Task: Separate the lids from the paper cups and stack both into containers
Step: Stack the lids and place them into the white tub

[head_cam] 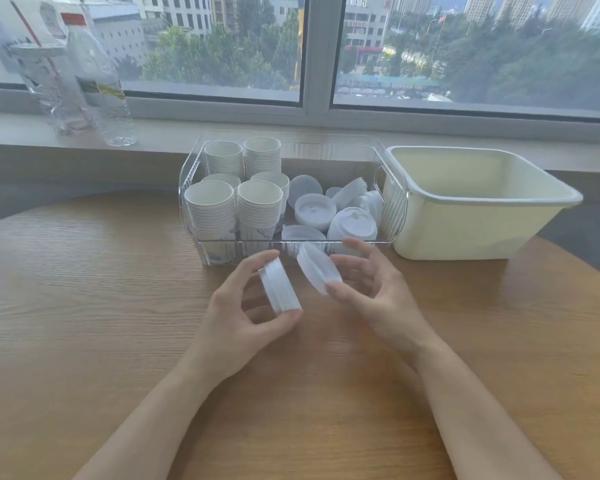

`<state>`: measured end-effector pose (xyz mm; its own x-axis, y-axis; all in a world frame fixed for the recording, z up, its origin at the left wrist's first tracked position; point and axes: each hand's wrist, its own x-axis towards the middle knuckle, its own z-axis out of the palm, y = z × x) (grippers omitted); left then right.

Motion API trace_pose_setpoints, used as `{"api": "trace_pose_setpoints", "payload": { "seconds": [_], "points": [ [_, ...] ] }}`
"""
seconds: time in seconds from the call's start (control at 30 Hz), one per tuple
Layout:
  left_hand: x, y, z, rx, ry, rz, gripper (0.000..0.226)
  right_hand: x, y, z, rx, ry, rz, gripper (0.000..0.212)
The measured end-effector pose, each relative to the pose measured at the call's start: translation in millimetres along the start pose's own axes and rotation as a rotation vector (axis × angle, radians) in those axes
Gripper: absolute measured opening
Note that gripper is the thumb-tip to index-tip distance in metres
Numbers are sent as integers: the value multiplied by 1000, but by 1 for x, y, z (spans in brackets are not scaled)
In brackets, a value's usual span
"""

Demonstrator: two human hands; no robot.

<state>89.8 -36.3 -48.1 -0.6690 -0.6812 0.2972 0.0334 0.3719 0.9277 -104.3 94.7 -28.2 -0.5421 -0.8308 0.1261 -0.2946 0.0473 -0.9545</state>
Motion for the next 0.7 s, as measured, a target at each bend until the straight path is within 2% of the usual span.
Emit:
{"api": "trace_pose_setpoints", "payload": {
  "seconds": [0.17, 0.37, 0.53, 0.7],
  "points": [
    [2, 3, 0, -45, -15, 60, 77, -2, 0, 10, 166, -193, -14, 75],
    [1, 6, -1, -50, -43, 99, 78, -1, 1, 10, 179, -327, -12, 78],
    [0, 5, -1, 8, -86, 108, 78, 0, -3, 9, 187, -309, 12, 73],
    [-1, 7, -2, 15, -115, 104, 80, 1, -2, 7, 145, -324, -4, 81]
  ]
}}
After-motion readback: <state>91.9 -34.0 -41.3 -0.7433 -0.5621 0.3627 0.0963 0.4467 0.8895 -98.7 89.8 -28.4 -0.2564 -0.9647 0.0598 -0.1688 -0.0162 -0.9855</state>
